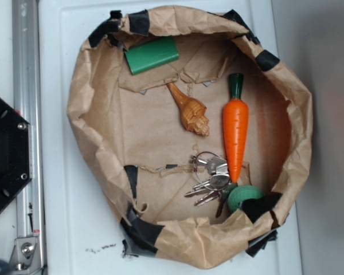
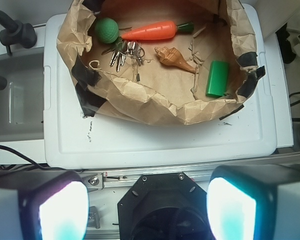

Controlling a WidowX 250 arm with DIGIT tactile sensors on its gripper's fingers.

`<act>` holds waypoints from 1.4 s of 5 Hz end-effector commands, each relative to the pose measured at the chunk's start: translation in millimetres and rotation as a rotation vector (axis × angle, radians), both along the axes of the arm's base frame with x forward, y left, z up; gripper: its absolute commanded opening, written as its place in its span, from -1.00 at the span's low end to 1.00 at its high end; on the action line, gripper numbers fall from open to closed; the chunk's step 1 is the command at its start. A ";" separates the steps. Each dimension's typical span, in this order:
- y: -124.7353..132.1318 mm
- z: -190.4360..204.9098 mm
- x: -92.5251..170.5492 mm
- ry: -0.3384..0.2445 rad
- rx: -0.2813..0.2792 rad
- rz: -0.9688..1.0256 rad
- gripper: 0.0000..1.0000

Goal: Grab the carrot.

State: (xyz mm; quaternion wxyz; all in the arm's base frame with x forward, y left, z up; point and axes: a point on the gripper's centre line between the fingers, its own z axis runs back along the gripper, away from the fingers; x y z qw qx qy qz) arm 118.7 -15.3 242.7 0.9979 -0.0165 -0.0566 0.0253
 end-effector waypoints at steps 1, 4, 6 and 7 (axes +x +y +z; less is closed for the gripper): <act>0.0 0.0 0.0 0.000 0.000 0.000 1.00; 9.9 -77.9 122.4 -0.111 -0.018 0.483 1.00; 13.4 -148.6 183.4 -0.234 -0.010 0.554 1.00; 13.4 -148.6 183.4 -0.234 -0.010 0.554 1.00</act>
